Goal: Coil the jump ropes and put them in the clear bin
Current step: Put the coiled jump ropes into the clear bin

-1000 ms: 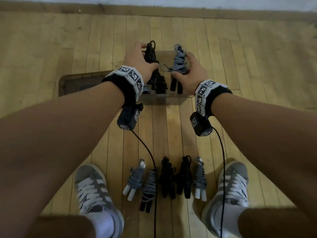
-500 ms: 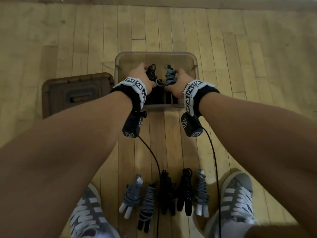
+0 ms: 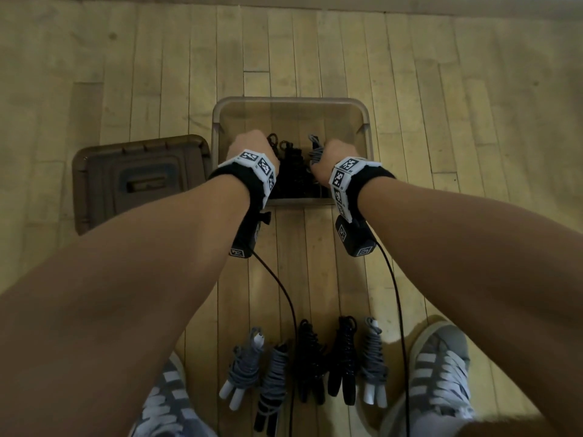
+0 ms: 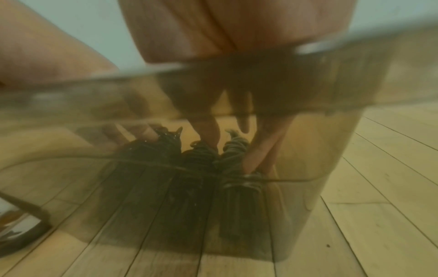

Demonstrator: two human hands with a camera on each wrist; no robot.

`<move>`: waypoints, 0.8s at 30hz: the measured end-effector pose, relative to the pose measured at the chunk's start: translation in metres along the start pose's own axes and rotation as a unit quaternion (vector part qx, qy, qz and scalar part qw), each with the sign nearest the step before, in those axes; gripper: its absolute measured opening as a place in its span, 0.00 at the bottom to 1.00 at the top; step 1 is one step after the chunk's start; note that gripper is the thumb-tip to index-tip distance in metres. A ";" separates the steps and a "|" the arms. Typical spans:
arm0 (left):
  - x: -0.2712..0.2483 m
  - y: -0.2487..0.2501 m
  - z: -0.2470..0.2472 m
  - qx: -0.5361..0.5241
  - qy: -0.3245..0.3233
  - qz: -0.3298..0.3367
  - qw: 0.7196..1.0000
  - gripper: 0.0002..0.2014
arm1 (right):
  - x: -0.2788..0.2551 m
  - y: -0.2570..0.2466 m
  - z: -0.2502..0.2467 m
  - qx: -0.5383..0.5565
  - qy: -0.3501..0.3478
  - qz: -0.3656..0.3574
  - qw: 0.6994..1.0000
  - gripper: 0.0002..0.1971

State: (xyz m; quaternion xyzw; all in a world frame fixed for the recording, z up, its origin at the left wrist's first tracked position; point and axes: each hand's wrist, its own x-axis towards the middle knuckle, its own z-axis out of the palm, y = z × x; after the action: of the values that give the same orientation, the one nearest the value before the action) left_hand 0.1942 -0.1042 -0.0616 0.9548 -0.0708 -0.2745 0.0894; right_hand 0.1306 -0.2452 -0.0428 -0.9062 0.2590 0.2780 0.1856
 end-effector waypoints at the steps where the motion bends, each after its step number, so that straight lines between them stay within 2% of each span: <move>1: 0.001 -0.005 -0.001 -0.011 0.000 0.002 1.000 0.07 | -0.002 -0.001 -0.001 0.000 -0.003 -0.003 1.000 0.10; 5: -0.009 -0.009 -0.002 -0.070 0.009 0.012 0.997 0.04 | -0.009 -0.005 -0.005 0.023 0.002 0.005 1.000 0.11; 8: -0.025 -0.004 -0.007 -0.083 0.005 0.026 0.996 0.13 | -0.021 -0.010 -0.012 0.078 0.024 0.004 0.997 0.10; 10: -0.041 0.002 -0.016 -0.091 0.032 0.043 0.994 0.14 | -0.034 -0.013 -0.017 0.113 0.020 -0.025 0.993 0.10; 12: -0.060 0.007 -0.024 -0.110 0.072 0.072 0.989 0.15 | -0.052 -0.015 -0.019 0.132 0.041 -0.064 0.988 0.21; 13: -0.071 0.008 -0.028 -0.131 0.090 0.084 0.984 0.15 | -0.060 -0.014 -0.018 0.139 0.061 -0.086 0.985 0.23; 18: -0.132 0.001 -0.033 -0.227 0.169 0.124 0.951 0.11 | -0.117 -0.005 0.003 0.173 0.151 -0.160 0.960 0.20; 21: -0.165 -0.007 -0.021 -0.215 0.161 0.145 0.952 0.10 | -0.147 0.010 0.027 0.145 0.118 -0.168 0.968 0.23; 24: -0.190 -0.020 0.002 -0.170 0.109 0.144 0.969 0.10 | -0.164 0.027 0.062 0.127 0.036 -0.132 0.982 0.24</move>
State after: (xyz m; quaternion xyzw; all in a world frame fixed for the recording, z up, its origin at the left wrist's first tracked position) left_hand 0.0355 -0.0498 0.0298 0.9295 -0.1493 -0.1614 0.2960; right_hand -0.0268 -0.1769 0.0018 -0.9109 0.1766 0.1835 0.3246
